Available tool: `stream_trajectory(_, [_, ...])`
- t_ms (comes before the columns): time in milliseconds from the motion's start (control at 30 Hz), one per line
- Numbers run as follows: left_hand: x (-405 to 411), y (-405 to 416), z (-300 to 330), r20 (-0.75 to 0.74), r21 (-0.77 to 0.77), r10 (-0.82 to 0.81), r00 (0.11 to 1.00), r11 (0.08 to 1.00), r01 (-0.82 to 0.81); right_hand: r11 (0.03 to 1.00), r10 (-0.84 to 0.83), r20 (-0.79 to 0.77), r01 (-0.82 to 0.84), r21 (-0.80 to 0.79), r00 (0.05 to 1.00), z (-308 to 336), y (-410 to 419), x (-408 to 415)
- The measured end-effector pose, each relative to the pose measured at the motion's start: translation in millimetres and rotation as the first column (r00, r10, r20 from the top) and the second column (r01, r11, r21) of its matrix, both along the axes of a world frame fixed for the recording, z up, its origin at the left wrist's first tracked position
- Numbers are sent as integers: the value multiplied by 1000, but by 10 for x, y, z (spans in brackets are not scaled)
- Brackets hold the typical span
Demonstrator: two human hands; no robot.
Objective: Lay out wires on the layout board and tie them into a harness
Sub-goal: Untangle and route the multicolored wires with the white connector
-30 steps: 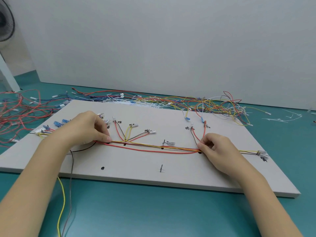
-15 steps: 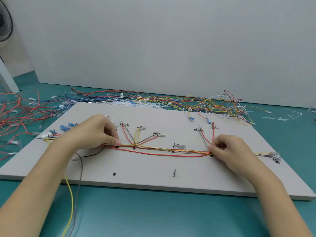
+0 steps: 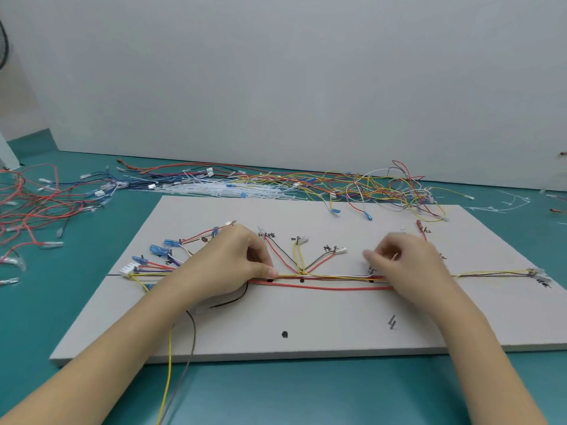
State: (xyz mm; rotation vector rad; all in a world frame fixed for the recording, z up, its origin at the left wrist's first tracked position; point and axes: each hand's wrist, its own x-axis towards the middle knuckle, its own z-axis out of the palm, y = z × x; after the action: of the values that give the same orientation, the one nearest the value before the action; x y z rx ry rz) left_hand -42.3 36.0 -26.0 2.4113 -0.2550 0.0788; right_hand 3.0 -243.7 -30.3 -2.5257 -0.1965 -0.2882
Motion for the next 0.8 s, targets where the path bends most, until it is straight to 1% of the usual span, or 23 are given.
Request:
stream_trajectory(33, [-5, 4, 0, -2, -9, -2, 1000, 1000, 2, 998, 43, -47, -45, -43, 998, -31, 59, -4])
stream_trajectory(100, [-11, 10, -5, -3, -20, -3, 1000, 1000, 3, 993, 77, -59, -82, -88, 995, -68, 96, 12])
stream_trajectory(233, [-20, 5, -16, 1, -26, 0, 1000, 1000, 0, 997, 70, -48, -70, -14, 996, -79, 73, 25])
stream_trajectory(367, [-24, 2, -28, 10, -32, 5, 1000, 999, -5, 998, 59, -57, -58, 18, 997, -91, 81, 21])
stream_trajectory(500, [-23, -7, -37, 26, -31, 11, 1000, 999, -10, 994, 91, -108, -85, 61, 990, -64, 56, 49])
stream_trajectory(667, [-52, -38, -93, 73, -23, 76, 994, 997, -74, 989, 140, -116, -134, 65, 983, -16, 32, 76])
stream_trajectory(800, [-64, -59, -107, 83, -26, 59, 995, 998, -57, 989, 143, -107, -137, 59, 984, -17, -10, 56])
